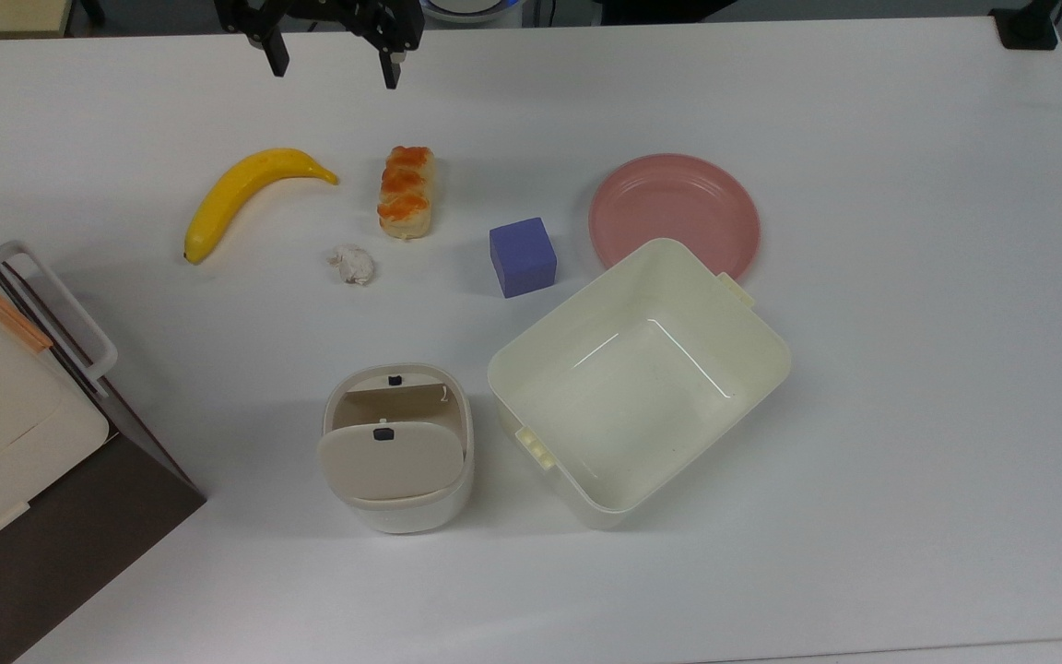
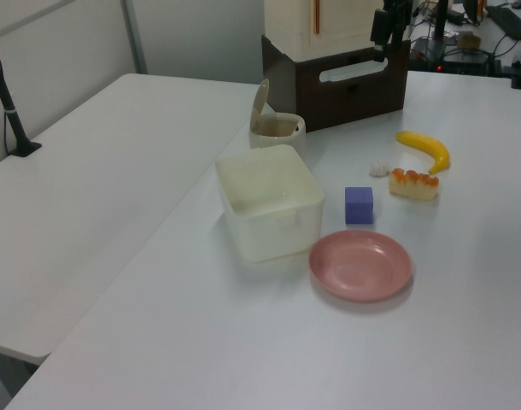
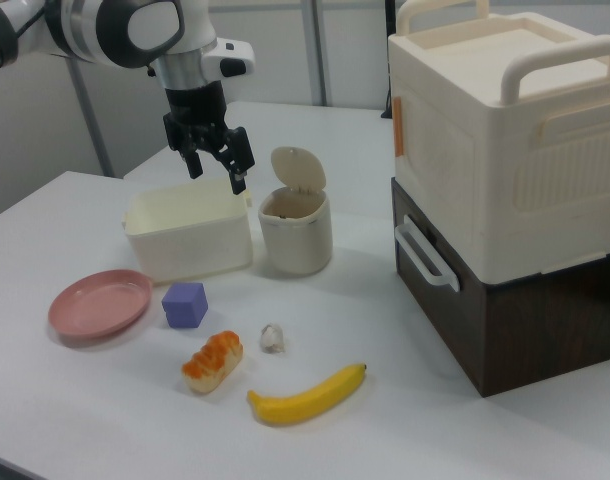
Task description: Grab it up and put it in the trash
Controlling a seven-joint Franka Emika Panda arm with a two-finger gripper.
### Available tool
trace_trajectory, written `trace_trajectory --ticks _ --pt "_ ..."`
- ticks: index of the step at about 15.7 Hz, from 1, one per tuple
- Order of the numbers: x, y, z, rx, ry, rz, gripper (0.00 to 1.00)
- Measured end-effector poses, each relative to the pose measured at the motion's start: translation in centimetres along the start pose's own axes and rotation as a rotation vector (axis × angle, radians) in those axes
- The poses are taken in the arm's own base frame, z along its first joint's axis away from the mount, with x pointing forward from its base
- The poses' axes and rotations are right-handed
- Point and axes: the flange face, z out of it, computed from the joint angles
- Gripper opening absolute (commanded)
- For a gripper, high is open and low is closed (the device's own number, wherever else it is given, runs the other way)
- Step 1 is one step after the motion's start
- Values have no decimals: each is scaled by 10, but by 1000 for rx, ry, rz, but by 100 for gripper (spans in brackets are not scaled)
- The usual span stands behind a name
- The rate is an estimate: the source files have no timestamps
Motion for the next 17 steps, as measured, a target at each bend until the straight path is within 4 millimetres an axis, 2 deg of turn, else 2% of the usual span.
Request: trace_trajectory --ticks 17 --pt "0 4 0 -1 -5 -44 100"
